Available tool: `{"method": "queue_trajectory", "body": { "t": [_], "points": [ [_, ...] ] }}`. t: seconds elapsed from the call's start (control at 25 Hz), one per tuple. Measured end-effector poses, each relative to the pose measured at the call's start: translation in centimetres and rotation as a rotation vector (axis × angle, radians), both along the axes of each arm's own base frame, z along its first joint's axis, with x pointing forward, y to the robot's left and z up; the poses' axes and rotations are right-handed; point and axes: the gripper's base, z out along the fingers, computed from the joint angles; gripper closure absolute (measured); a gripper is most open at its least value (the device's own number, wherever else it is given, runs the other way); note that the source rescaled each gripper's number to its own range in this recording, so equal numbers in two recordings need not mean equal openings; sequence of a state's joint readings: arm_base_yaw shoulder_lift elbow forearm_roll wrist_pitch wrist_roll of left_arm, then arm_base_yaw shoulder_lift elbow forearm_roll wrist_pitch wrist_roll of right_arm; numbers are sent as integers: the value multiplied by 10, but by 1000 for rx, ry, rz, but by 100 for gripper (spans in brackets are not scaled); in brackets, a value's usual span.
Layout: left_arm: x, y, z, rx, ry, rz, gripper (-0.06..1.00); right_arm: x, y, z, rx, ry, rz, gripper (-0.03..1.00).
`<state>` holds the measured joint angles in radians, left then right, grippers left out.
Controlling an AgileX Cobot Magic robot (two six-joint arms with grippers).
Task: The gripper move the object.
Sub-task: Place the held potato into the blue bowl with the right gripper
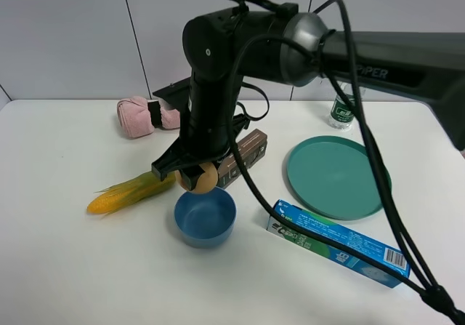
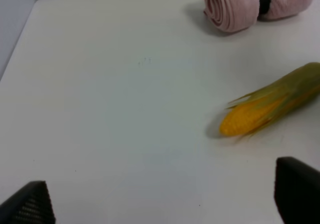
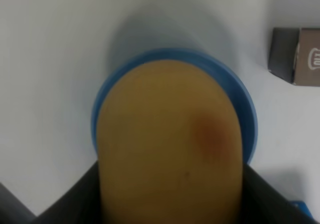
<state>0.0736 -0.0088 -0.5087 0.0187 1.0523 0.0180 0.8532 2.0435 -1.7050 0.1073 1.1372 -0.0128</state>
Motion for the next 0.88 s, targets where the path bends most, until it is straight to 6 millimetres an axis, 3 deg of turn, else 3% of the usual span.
{"method": "queue_trajectory", "body": {
  "t": [0.24,0.88],
  "points": [
    [0,0,0,0,0,0,-6,5,4,-28,-54,33,2,97],
    [0,0,0,0,0,0,-6,-2,0,-30,-102,122,-60,97]
  ]
}}
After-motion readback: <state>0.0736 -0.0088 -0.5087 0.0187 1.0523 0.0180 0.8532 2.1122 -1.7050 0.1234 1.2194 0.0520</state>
